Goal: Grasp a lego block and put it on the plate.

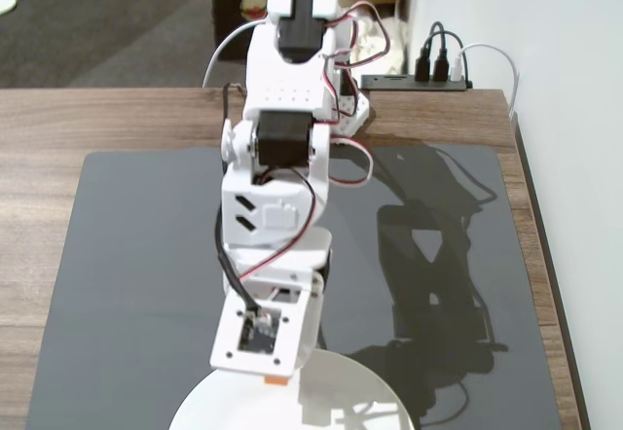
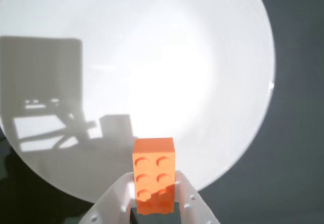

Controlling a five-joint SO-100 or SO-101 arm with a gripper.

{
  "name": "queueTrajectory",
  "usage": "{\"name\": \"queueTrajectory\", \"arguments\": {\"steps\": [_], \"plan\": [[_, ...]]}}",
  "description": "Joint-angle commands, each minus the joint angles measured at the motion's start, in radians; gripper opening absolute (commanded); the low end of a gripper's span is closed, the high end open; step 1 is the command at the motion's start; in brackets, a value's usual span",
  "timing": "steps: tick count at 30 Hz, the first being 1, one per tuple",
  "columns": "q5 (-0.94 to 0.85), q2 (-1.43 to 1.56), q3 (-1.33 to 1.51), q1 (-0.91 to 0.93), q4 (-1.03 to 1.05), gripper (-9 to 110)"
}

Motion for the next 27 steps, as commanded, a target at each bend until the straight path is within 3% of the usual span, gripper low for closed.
{"name": "queueTrajectory", "arguments": {"steps": [1,19,27], "plan": [[0.006,-0.018,-0.066,-0.011,-0.023,4],[0.021,-0.143,-0.107,-0.028,-0.052,5],[0.023,-0.135,-0.107,-0.034,-0.028,23]]}}
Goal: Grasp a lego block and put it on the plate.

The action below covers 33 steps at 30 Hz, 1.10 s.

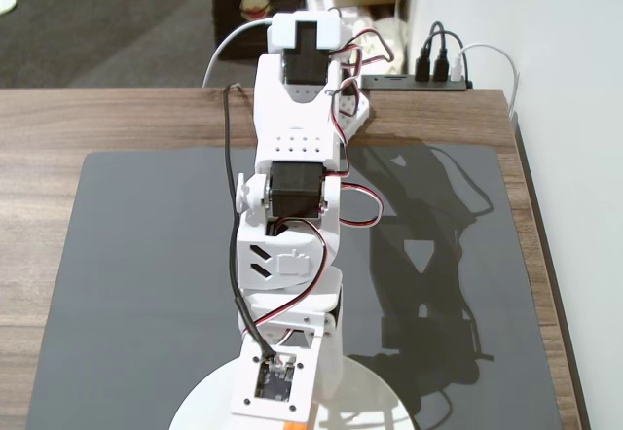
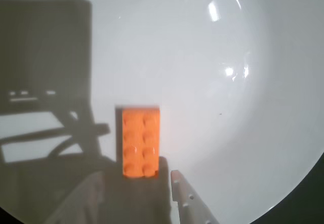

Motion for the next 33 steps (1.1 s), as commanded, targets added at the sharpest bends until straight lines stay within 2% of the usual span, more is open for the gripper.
{"name": "queueTrajectory", "arguments": {"steps": [1,10,15,20,26,33], "plan": [[0.006,0.018,-0.049,-0.008,0.006,23],[0.011,0.069,-0.038,-0.002,0.041,23],[0.015,0.196,0.052,-0.011,0.080,23],[0.021,0.394,0.250,-0.026,0.092,20],[0.064,0.640,0.509,-0.069,0.094,1],[0.118,0.899,0.805,-0.130,0.087,1]]}}
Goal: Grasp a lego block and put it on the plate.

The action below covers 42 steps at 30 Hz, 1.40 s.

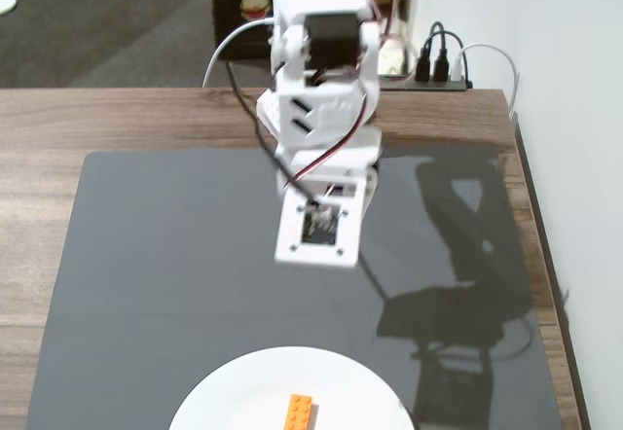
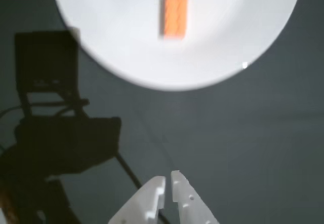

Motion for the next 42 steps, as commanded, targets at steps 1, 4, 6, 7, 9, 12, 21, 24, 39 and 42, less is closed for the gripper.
{"name": "queueTrajectory", "arguments": {"steps": [1,4,6,7,9,12,21,24,39,42], "plan": [[0.025,0.129,0.103,-0.020,-0.006,1],[0.055,0.229,0.244,-0.032,-0.031,1],[0.081,0.287,0.325,-0.035,-0.049,1],[0.101,0.311,0.362,-0.035,-0.061,1],[0.129,0.357,0.426,-0.037,-0.077,1],[0.213,0.416,0.511,-0.041,-0.115,1],[0.598,0.586,0.721,-0.049,-0.207,1],[0.721,0.658,0.819,-0.048,-0.241,1],[1.178,1.109,1.223,0.094,-0.321,1],[1.204,1.173,1.259,0.130,-0.316,1]]}}
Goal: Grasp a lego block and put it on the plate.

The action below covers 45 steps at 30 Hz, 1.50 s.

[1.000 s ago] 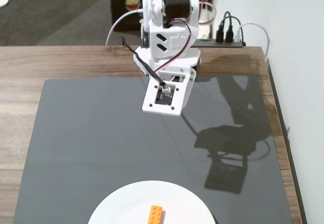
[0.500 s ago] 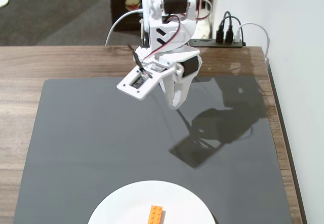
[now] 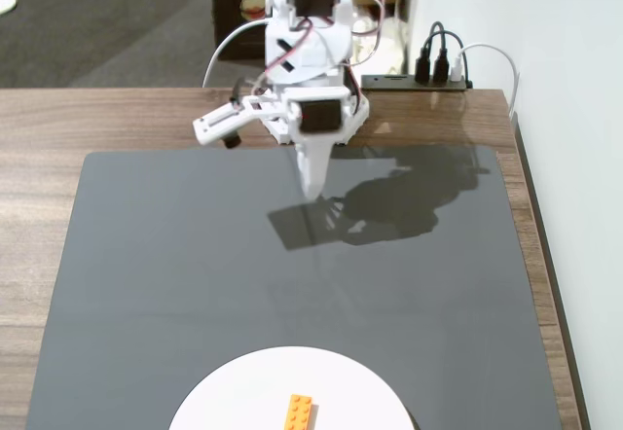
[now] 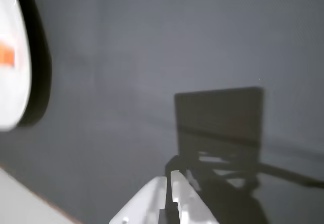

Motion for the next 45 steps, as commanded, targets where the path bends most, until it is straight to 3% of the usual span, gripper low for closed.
{"name": "queueTrajectory", "arguments": {"steps": [1,25,45], "plan": [[0.031,0.063,0.017,0.035,0.003,1],[0.121,0.463,0.196,0.060,0.144,1],[0.104,0.548,0.212,0.046,0.192,1]]}}
